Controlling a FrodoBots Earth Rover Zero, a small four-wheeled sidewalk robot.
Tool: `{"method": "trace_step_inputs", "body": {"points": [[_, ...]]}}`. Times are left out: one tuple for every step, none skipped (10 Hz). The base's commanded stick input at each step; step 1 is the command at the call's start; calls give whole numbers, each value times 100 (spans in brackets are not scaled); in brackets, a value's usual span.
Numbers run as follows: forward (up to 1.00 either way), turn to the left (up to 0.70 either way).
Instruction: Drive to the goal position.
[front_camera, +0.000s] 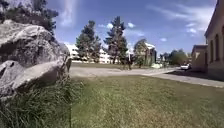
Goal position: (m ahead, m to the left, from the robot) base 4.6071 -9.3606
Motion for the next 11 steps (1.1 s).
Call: {"method": "trace_step_inputs", "body": {"points": [[57, -20], [56, -48], [70, -35], [70, -35], [70, -35], [70, -35], [70, -35], [70, -35], [70, -35], [70, -35], [70, -35]]}}
